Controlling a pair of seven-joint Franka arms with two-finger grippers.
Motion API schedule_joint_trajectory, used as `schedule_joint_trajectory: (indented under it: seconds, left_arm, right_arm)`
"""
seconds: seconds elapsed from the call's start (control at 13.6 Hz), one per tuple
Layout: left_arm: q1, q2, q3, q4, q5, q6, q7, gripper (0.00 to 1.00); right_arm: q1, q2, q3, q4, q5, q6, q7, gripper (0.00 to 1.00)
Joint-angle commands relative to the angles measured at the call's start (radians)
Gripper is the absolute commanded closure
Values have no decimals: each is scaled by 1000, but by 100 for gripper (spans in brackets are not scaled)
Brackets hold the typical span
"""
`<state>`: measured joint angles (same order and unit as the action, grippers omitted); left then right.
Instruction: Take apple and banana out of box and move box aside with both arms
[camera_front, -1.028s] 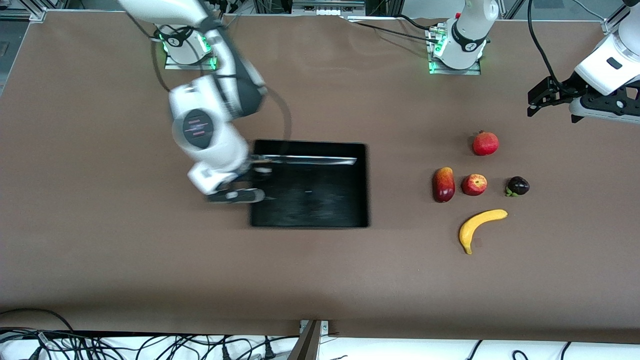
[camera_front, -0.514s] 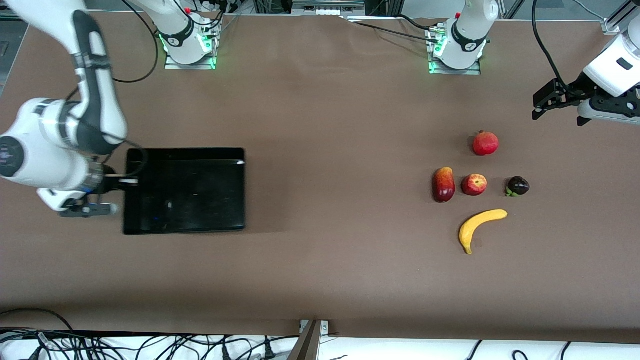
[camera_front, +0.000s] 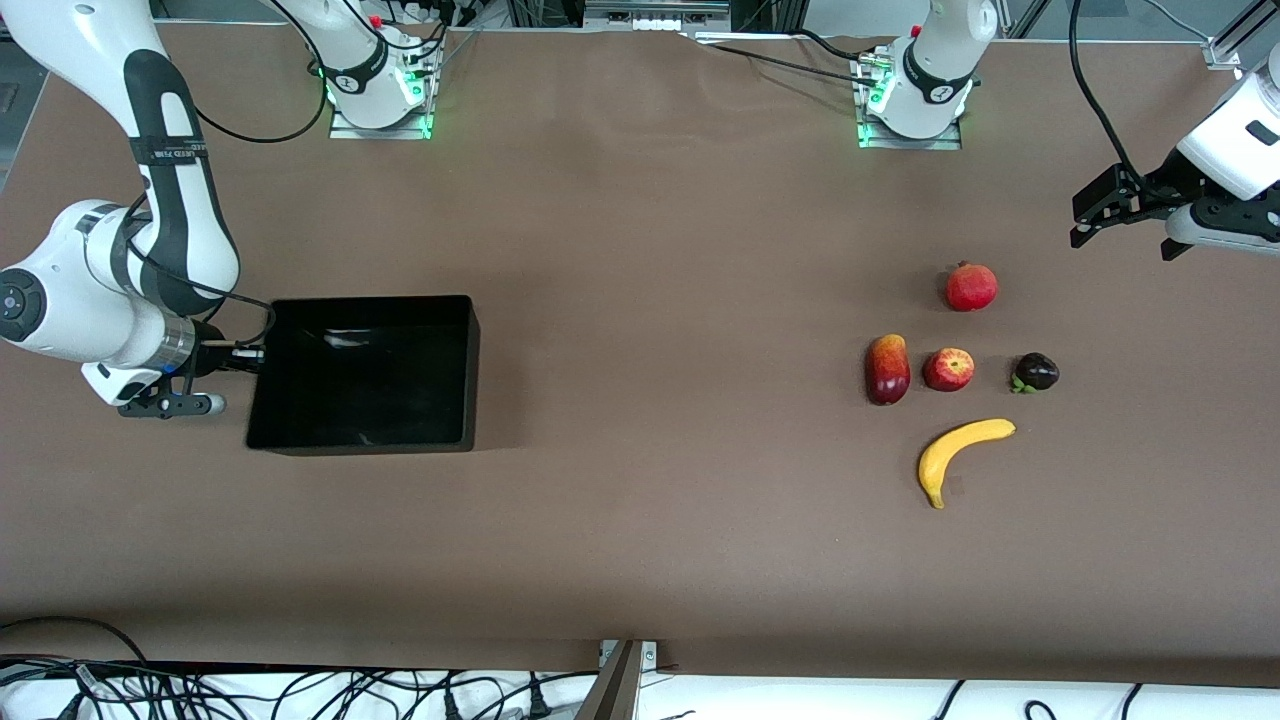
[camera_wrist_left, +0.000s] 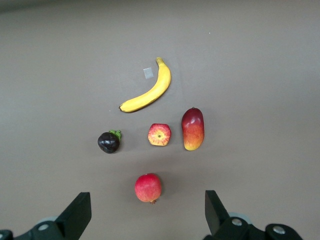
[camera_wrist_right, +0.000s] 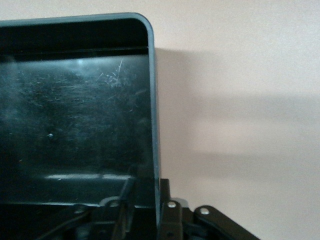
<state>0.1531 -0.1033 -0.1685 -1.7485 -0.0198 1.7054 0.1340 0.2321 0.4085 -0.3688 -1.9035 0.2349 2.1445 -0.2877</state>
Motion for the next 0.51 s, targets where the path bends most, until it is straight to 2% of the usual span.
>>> schedule_joint_trajectory:
  seconds: [0.0,0.15,0.29,0.44]
  left_arm:
    - [3,14,1,30,-8,-12,-2,0]
    - [3,14,4,30,-8,-13,-1,0]
    - [3,14,4,30,-8,-13,-1,0]
    - [3,14,6,30,-8,-13,1,0]
  right_arm:
    - [-7,-63,-11,23,20,-102,-21,0]
    - [-4,-99,-39,105,-8,-254,-19,0]
    - [0,-102,-45,278,-69,-456,-19,0]
    - [12,-93,-39,420,-121,-599,-18,0]
